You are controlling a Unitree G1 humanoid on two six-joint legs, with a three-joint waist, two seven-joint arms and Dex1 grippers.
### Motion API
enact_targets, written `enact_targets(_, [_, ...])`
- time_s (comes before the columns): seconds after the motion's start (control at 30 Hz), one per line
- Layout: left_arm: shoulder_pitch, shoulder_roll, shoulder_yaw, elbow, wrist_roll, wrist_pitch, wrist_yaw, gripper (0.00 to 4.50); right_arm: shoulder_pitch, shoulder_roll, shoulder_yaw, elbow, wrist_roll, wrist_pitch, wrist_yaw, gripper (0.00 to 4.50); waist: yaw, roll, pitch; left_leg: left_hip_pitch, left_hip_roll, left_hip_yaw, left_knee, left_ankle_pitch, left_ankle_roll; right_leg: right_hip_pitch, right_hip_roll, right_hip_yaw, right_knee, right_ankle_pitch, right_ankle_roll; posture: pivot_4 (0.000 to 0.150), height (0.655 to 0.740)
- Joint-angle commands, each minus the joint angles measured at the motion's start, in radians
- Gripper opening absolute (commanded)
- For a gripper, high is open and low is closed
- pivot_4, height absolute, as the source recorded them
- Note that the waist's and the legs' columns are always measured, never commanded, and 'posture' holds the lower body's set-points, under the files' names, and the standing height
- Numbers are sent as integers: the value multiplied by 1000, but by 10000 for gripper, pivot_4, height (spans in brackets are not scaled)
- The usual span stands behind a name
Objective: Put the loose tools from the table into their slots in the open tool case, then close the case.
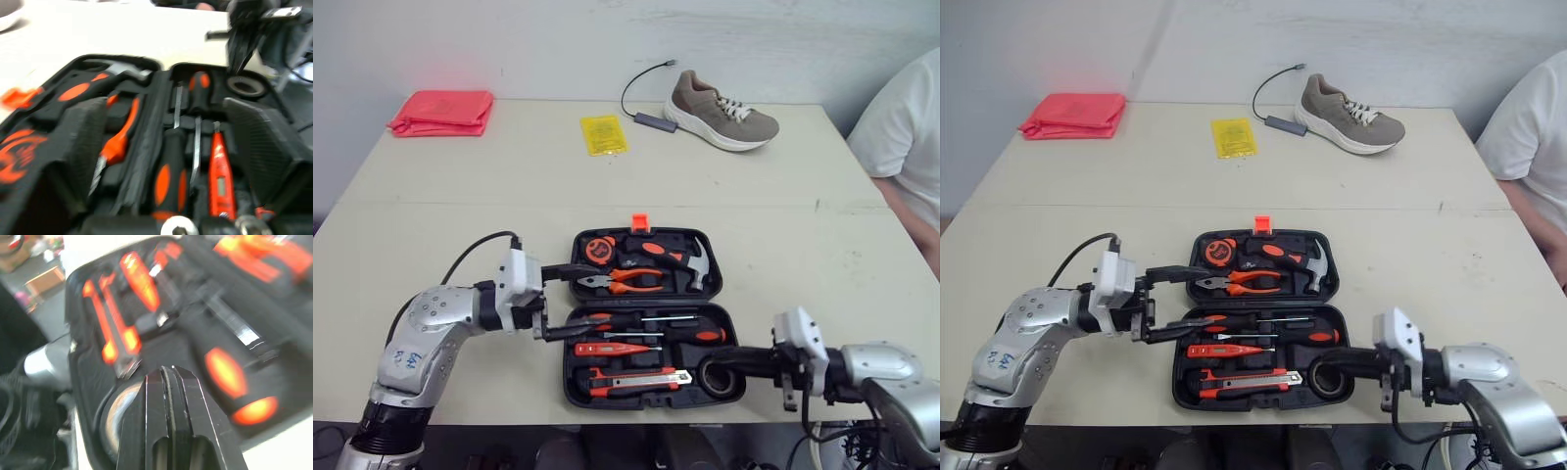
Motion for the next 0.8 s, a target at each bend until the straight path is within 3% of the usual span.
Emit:
enact_targets(0.03, [-1,24,53,58,45,-34,35,18171,-16,-22,-116,23,26,33,-45,0,0,0,0,0,0,0,-1,0,0,0,0,0,-1,0,0,1500,7400])
enact_targets(0.17, [-18,40,26,145,114,-30,57,496,-70,-44,-108,179,-107,-64,-53,0,1,0,0,-1,-1,0,-3,-1,2,0,-1,-1,-4,0,0,1500,7400])
enact_targets(0.43, [-117,-16,-98,195,177,40,83,496,-209,8,89,357,-307,-149,-93,0,0,1,1,-2,-4,4,-1,-1,3,-2,-1,-1,-3,0,1,1500,7400])
enact_targets(0.67, [-97,6,-178,120,207,150,76,496,-286,86,162,363,-340,-149,-115,0,6,7,0,-1,-3,5,0,0,1,-2,0,0,-1,1,2,1500,7400])
enact_targets(0.8, [-58,52,-114,66,170,181,68,496,-288,91,173,345,-337,-142,-106,0,3,7,0,0,-3,6,-1,0,1,-2,0,1,-1,1,2,1500,7400])
